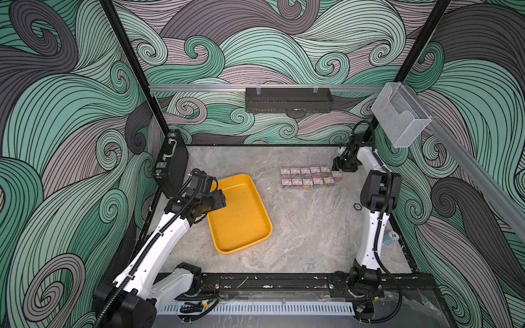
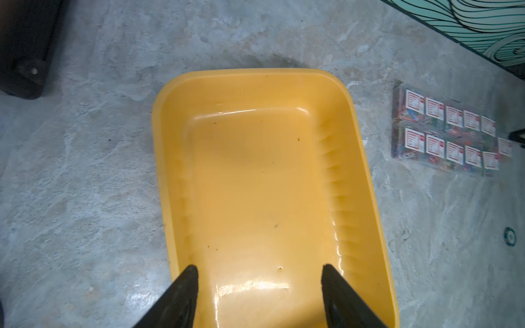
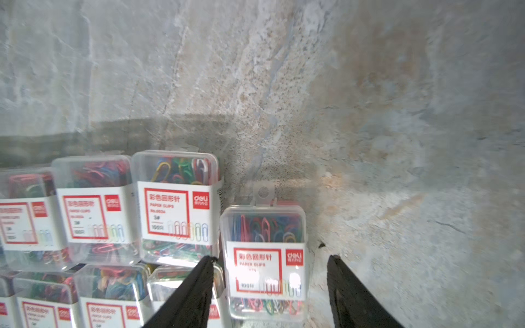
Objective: Take the paper clips out of the storage box
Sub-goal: Place the boxed paper clips at the center of the board, then move the storage box to the center of the board.
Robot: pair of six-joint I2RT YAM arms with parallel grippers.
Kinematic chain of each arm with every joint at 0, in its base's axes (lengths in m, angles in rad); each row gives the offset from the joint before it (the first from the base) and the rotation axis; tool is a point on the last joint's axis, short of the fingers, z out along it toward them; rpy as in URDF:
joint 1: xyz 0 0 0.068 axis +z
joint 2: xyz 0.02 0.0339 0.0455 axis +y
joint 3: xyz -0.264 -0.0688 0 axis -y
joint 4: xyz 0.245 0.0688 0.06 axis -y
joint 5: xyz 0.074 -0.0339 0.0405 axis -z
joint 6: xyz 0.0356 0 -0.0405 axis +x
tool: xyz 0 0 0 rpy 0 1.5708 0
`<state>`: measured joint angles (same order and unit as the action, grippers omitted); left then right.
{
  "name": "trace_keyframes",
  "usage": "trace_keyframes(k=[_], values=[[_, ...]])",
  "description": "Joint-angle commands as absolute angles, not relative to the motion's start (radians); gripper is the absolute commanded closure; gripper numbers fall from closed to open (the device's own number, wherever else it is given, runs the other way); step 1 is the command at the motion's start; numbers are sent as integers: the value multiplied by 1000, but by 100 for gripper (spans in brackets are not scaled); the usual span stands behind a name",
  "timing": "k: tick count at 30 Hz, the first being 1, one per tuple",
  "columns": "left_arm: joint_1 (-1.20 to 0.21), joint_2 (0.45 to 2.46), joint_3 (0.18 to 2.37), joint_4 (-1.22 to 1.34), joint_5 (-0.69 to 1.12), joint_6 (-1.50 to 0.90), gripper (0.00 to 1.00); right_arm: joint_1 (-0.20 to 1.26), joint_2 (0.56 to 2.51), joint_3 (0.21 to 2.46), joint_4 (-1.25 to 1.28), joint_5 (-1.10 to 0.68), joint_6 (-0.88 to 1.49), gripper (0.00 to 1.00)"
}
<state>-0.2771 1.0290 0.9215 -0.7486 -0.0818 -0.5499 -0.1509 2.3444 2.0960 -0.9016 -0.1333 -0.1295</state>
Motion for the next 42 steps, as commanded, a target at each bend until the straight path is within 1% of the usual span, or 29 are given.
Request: trace_keyframes(k=[1,3,6,8,10,14,17,18,22,26,29,33,36,42], values=[[-248,994,875,-799,-206,-610,34,-149,2250,2089,-920,-114,-90,36],[-213,974,832,-786,-220,-624,35,-148,2209,2052,-900,-124,-72,36],[-162,956,778,-752,-189,-630,36,-139,2145,1972,-851,-152,-55,36],[-143,967,761,-737,-173,-628,38,-129,2105,1923,-827,-151,-42,37],[-134,986,749,-724,-160,-625,42,-114,2062,1867,-805,-152,-35,39],[-123,1026,732,-699,-137,-620,52,-83,1965,1737,-754,-126,-20,41],[-121,1061,740,-705,-117,-598,62,-72,1890,1644,-713,-134,-3,42],[-120,1076,742,-710,-117,-597,63,-68,1867,1618,-705,-140,0,42],[-119,1142,728,-671,-88,-600,63,-38,1790,1537,-693,-152,2,42],[-117,1195,713,-623,-52,-604,66,2,1718,1471,-674,-126,15,43],[-118,1200,714,-612,-55,-599,71,23,1658,1413,-654,-126,29,44],[-118,1216,728,-608,-42,-588,80,43,1586,1349,-638,-135,43,48],[-118,1230,739,-604,-33,-574,85,60,1534,1300,-634,-133,53,50],[-120,1263,781,-590,27,-519,90,81,1422,1203,-615,-130,80,51]])
